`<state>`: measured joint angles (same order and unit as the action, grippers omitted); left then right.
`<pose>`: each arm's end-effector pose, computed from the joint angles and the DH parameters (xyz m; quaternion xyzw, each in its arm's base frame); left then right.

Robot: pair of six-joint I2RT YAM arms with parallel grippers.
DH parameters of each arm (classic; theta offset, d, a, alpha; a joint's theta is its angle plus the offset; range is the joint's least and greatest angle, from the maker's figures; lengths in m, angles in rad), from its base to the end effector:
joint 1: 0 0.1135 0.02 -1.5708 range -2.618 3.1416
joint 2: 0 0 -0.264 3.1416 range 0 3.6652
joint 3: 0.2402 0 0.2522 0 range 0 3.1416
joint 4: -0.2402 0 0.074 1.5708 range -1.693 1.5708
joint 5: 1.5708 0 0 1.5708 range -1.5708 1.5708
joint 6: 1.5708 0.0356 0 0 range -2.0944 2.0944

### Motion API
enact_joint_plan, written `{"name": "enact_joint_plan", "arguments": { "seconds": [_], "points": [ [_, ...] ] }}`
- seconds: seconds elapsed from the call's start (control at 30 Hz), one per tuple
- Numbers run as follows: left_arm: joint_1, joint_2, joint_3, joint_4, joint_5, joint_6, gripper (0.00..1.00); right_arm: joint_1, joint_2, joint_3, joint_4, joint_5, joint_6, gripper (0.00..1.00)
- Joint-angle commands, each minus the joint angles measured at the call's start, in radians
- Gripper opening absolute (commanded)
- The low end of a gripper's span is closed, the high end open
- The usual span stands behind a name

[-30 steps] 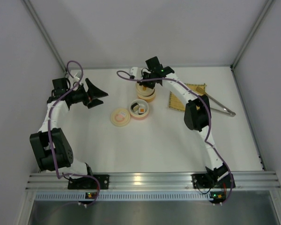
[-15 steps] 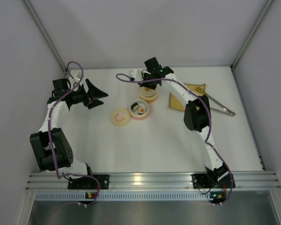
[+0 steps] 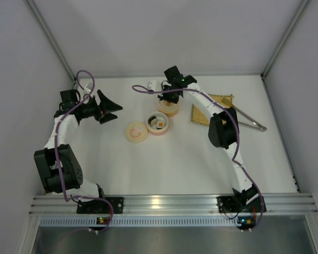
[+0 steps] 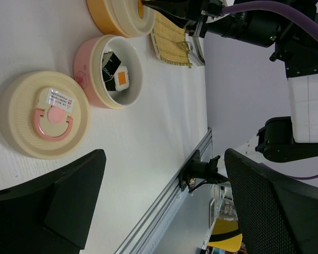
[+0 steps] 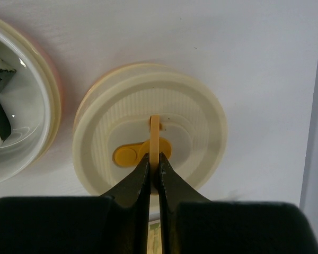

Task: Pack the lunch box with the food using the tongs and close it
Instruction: Move the packing box to the center of the board.

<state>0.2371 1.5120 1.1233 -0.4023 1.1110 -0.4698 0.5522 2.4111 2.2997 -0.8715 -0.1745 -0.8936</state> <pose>0.3157 0.0435 0.2759 -0.0840 0.8067 -0.5220 0.2641 0.4456 0.2818 0.2313 -0.6497 0.6983 0.0332 0.2986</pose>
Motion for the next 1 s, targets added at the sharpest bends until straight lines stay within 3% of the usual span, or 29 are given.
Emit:
{"name": "enact_joint_plan", "arguments": {
  "seconds": [0.0, 0.37, 0.7, 0.97],
  "points": [
    [0.007, -0.032, -0.005, 0.048, 0.027, 0.007, 0.98, 0.008, -0.015, -0.017, -0.087, -0.040, 0.021, 0.00],
    [0.007, -0.036, -0.002, 0.046, 0.032, 0.008, 0.98, 0.022, -0.009, -0.017, -0.136, -0.033, -0.018, 0.00],
    [0.010, -0.056, 0.020, 0.017, 0.044, 0.026, 0.98, -0.015, -0.193, -0.337, -0.172, -0.071, -0.015, 0.00],
    [0.007, -0.090, 0.013, 0.010, 0.049, 0.037, 0.98, 0.021, -0.342, -0.548, -0.210, -0.200, -0.021, 0.00]
  ]
}}
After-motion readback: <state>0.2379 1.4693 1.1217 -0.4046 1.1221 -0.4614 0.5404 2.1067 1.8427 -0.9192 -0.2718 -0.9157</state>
